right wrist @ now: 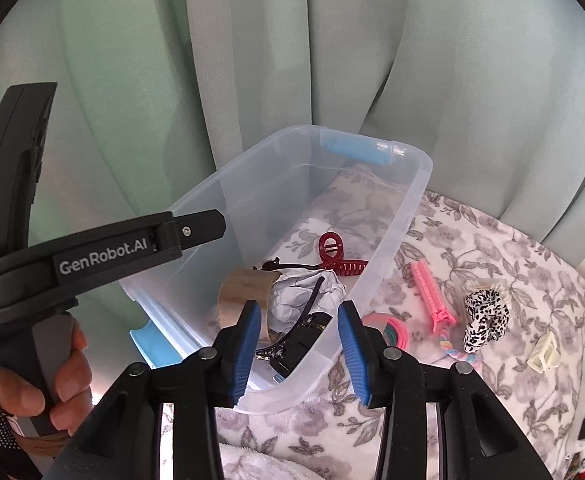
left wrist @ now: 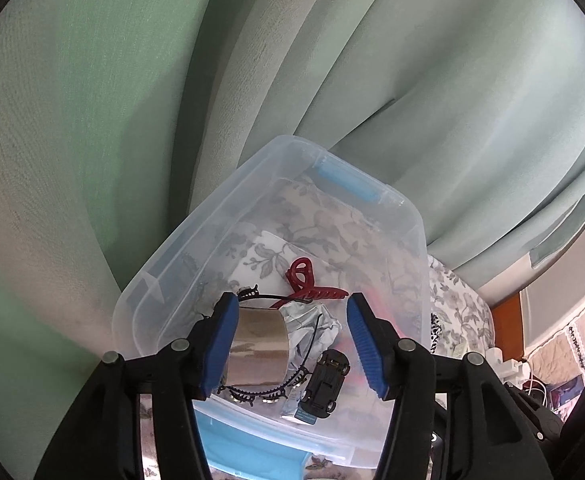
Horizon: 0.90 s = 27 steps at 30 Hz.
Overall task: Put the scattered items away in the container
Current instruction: 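Open the left tool to drop the tape roll in while the right tool drops the car in, then withdraw both open tools from the container back over the blanket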
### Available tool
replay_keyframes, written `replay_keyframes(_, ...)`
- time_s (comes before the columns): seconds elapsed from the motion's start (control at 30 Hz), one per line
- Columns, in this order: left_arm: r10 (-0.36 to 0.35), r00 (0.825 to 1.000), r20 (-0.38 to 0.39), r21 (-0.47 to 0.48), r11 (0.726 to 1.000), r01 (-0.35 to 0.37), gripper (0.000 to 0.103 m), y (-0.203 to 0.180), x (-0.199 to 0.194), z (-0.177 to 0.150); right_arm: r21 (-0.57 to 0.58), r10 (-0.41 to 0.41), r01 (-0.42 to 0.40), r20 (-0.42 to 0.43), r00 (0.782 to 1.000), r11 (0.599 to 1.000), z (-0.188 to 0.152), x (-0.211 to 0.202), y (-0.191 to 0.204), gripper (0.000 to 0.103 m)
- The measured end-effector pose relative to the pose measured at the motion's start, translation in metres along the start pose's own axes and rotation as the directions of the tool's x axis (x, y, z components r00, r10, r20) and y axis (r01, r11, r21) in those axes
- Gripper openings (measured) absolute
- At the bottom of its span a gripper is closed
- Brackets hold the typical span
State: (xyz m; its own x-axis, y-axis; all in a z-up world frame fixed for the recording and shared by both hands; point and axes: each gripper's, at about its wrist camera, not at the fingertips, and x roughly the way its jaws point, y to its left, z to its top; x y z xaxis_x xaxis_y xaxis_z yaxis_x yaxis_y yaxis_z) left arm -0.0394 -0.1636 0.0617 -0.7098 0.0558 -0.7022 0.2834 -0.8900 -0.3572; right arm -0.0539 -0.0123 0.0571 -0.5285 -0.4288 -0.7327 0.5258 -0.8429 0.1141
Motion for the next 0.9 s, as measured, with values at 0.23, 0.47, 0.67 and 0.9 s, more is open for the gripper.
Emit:
replay_keyframes(0.23,-0.01,1.0,-0.002,0.029,1.0,0.01,0.059,-0.016,-0.013,-0.005,0.082,-0.02,0.018,0.025,0.999,0.997,-0.011,-0.022,-0.019,0.049)
replay_keyframes(0.47,-0.01,1.0,0.018,0.07,0.998,0.009,0.065,-0.036,-0.028,-0.011,0.144,-0.034,0.027,0.051,0.998,0.989,-0.027,-0.045,-0.036,0.062)
replay_keyframes(0.67,-0.004,1.0,0.021,0.116,0.993,0.002,0.065,-0.057,-0.036,-0.017,0.206,-0.06,0.038,0.102,0.993,0.978,-0.041,-0.067,-0.059,0.075)
replay_keyframes(0.9,-0.031,0.998,0.045,0.168,0.985,0.023,0.065,-0.089,-0.049,-0.027,0.275,-0.087,0.021,0.227,0.97,0.961,-0.06,-0.107,-0.096,0.078)
